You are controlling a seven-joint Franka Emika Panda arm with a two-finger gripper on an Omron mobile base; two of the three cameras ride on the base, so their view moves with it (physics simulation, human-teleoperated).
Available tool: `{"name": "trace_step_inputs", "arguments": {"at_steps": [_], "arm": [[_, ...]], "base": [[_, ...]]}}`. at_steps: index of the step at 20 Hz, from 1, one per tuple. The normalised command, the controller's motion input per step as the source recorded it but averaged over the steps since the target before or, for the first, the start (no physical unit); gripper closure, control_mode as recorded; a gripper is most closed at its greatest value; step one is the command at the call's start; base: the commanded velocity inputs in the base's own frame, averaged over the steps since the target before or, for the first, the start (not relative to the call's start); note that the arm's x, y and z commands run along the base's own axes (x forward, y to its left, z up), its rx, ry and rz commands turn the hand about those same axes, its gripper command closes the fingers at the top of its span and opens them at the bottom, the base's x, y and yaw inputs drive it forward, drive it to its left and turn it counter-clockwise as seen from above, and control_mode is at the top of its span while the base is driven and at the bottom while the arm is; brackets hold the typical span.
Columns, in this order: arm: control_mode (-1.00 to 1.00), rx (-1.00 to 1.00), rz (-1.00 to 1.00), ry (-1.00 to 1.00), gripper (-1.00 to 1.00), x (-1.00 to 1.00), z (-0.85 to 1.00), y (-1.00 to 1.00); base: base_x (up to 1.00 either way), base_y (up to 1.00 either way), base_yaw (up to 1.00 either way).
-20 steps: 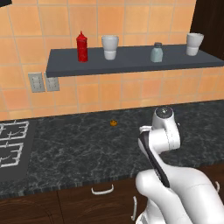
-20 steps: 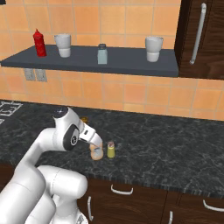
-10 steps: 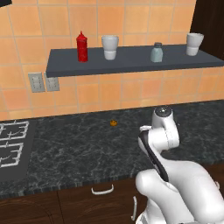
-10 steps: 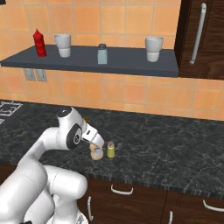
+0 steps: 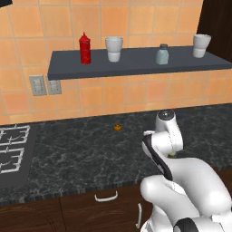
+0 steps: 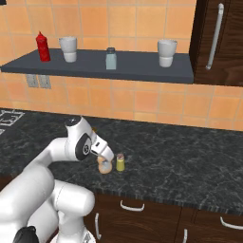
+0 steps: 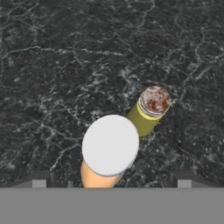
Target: Put the shaker and condiment bottle from the counter next to their counterparts in the cabinet.
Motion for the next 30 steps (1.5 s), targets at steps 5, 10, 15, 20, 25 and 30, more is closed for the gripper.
{"name": "trace_step_inputs", "arguments": {"at_steps": [5,10,15,20,25,30], "arm": [[-1.00,0.00,-0.05,0.00,-1.00,0.06,-0.33,0.00],[-1.00,0.00,-0.05,0.00,-1.00,0.16,-0.33,0.00],[-1.00,0.00,-0.05,0.00,1.00,0.23,-0.36,0.00],[-1.00,0.00,-0.02,0.00,1.00,0.08,-0.27,0.00],[-1.00,0.04,-0.03,-0.13,1.00,-0.03,0.20,-0.14],[-1.00,0.01,-0.04,-0.21,1.00,-0.32,0.52,-0.07]], "base": [[0.00,0.00,0.00],[0.00,0.00,0.00],[0.00,0.00,0.00],[0.00,0.00,0.00],[0.00,0.00,0.00],[0.00,0.00,0.00]]}}
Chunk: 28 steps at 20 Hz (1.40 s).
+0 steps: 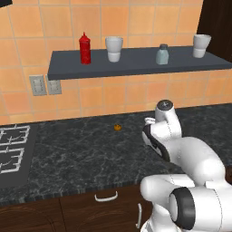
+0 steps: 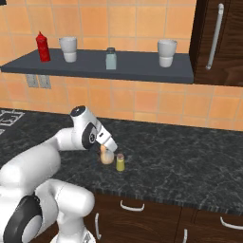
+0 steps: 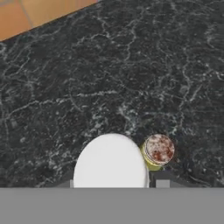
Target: Put the shaker and condiment bottle from the counter next to their counterparts in the cabinet.
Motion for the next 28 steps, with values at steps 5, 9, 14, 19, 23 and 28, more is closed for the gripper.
{"name": "trace_step_inputs", "arguments": {"at_steps": [5,9,14,19,23,28], "arm": [[-1.00,0.00,0.00,-0.25,1.00,-0.57,0.69,0.00],[-1.00,0.01,0.00,-0.19,1.00,-0.53,0.70,0.00],[-1.00,0.00,0.05,-0.09,1.00,-0.46,0.45,0.24],[-1.00,-0.01,0.13,-0.11,1.00,-0.57,0.42,0.29],[-1.00,0.00,0.11,-0.24,1.00,-0.65,0.86,0.00],[-1.00,0.00,0.13,-0.22,1.00,-0.57,0.59,0.07]], "base": [[0.00,0.00,0.00],[0.00,0.00,0.00],[0.00,0.00,0.00],[0.00,0.00,0.00],[0.00,0.00,0.00],[0.00,0.00,0.00]]}}
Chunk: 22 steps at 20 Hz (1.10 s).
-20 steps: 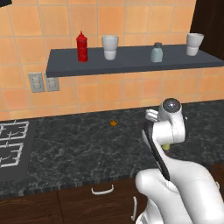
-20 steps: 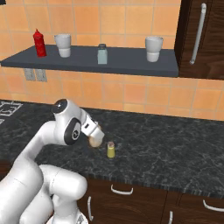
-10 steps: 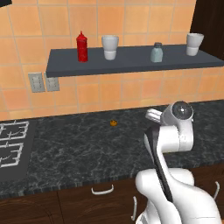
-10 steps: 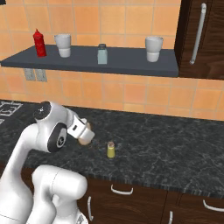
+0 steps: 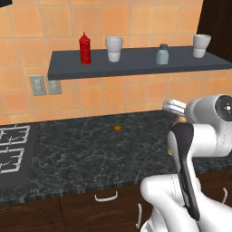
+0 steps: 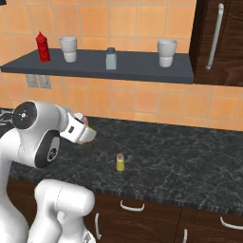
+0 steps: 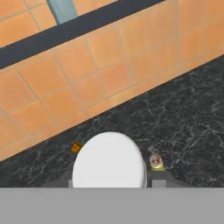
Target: Put the shaker and condiment bottle from the counter next to their counterparts in the cabinet.
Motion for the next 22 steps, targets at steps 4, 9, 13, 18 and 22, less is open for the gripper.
{"name": "trace_step_inputs", "arguments": {"at_steps": [4,9,13,18,22], "arm": [[-1.00,-0.04,0.17,-0.19,1.00,-0.59,0.21,0.47],[-1.00,-0.10,0.23,-0.03,1.00,-0.36,0.09,0.77],[-1.00,-0.01,0.17,-0.17,1.00,-0.37,0.56,0.50],[-1.00,-0.02,0.15,-0.21,1.00,-0.23,0.67,0.39],[-1.00,0.00,0.03,-0.18,1.00,-0.17,0.74,0.51]], "base": [[0.00,0.00,0.00],[0.00,0.00,0.00],[0.00,0.00,0.00],[0.00,0.00,0.00],[0.00,0.00,0.00]]}}
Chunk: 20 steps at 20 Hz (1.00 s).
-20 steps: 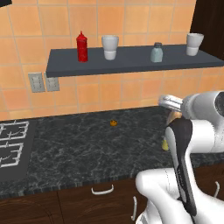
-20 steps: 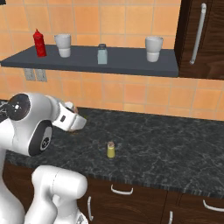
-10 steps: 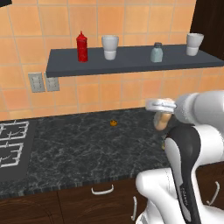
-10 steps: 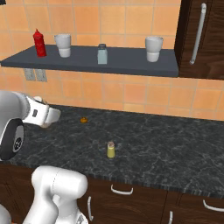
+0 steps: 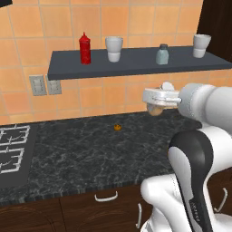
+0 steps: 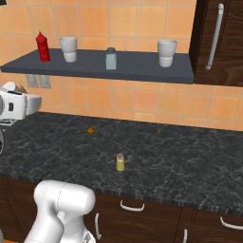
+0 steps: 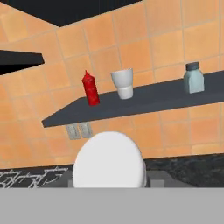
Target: Put the shaker and condiment bottle from the counter next to their counterparts in the cabinet.
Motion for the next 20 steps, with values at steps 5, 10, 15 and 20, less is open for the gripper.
{"name": "trace_step_inputs", "arguments": {"at_steps": [5,10,15,20], "arm": [[-1.00,0.00,0.07,-0.05,1.00,-0.08,0.77,0.37],[-1.00,0.00,0.11,0.00,1.00,0.00,0.78,0.22],[-1.00,-0.06,0.09,-0.02,1.00,-0.07,0.09,0.34],[-1.00,-0.07,0.09,0.00,1.00,0.29,0.15,0.18]], "base": [[0.00,0.00,0.00],[0.00,0.00,0.00],[0.00,0.00,0.00],[0.00,0.00,0.00]]}}
